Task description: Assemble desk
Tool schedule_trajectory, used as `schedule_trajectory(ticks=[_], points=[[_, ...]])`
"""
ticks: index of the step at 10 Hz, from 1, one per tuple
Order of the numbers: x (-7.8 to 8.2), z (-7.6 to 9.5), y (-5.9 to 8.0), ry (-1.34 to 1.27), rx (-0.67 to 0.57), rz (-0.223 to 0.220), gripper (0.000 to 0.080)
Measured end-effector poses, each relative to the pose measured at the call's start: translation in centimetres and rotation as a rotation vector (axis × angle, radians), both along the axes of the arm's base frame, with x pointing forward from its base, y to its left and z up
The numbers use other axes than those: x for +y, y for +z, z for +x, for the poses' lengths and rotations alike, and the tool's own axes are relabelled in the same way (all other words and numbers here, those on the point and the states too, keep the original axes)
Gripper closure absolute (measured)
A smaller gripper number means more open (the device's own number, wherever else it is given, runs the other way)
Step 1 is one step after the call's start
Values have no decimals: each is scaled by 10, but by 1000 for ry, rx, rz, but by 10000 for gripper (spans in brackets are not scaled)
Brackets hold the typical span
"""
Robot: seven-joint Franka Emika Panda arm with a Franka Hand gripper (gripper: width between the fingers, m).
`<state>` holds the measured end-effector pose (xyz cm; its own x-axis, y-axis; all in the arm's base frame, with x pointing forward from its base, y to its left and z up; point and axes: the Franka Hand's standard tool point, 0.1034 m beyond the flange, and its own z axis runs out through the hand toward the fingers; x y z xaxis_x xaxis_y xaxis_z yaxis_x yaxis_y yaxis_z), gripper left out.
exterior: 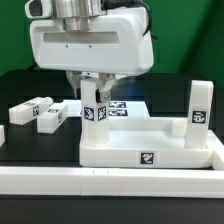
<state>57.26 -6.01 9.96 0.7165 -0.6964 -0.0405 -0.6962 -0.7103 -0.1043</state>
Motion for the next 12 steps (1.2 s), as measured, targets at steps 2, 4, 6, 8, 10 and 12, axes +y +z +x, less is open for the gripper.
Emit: schedule_trajectory(ticks=[2,4,6,8,10,12], points=[[0,0,-1,-205,12,13,505],[1,-1,-1,-453,27,33,505],[2,-1,-1,-617,45,46,505],[3,0,-1,-735,56,70,505],[4,1,0,-842,69,78,505],[5,1,-1,-843,70,78,387]])
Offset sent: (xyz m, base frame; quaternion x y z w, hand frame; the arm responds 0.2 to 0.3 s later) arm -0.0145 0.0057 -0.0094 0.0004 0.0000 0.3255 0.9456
